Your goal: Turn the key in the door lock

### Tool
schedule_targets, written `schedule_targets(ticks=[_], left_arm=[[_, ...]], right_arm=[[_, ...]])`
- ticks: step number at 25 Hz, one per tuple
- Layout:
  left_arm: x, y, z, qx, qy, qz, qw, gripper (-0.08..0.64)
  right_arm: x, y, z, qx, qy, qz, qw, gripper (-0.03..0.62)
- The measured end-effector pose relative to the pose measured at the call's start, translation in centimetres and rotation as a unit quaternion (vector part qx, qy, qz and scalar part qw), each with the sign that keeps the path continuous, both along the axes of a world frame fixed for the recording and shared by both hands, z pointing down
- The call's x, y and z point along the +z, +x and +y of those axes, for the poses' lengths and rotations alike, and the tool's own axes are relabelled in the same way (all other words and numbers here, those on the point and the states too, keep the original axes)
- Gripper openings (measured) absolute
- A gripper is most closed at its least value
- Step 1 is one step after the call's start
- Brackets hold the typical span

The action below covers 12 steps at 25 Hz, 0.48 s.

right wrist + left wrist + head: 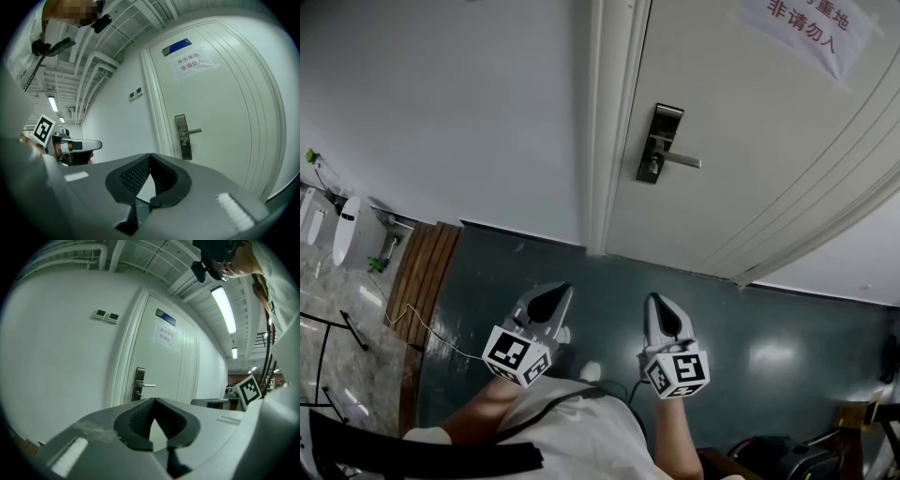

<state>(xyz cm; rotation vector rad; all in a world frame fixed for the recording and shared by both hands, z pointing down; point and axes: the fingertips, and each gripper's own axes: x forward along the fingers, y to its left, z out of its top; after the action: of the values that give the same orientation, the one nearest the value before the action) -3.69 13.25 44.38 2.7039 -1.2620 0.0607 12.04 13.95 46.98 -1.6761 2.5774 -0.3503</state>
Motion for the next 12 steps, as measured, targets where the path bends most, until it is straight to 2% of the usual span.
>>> schedule_targets(ticks=[4, 8, 12], left_arm=[[0.5, -0.3, -1.3, 0.000, -0.007, 0.005, 1.0000, 0.005], [0.7, -0.6, -3.4, 0.005, -0.008, 0.007, 0.9999, 0.005], [0.1, -0.2, -6.5, 0.018, 0.003, 0.006, 0.9998, 0.005]], right_arm=[[0.4, -0.2, -1.3, 0.001, -0.004, -0.001, 1.000, 0.009], [0.3, -0.7, -3.0, 0.004, 0.002, 0.030, 1.000, 0.009], [0.3, -0.9, -5.6, 0.010, -0.004, 0.029, 1.000, 0.009]])
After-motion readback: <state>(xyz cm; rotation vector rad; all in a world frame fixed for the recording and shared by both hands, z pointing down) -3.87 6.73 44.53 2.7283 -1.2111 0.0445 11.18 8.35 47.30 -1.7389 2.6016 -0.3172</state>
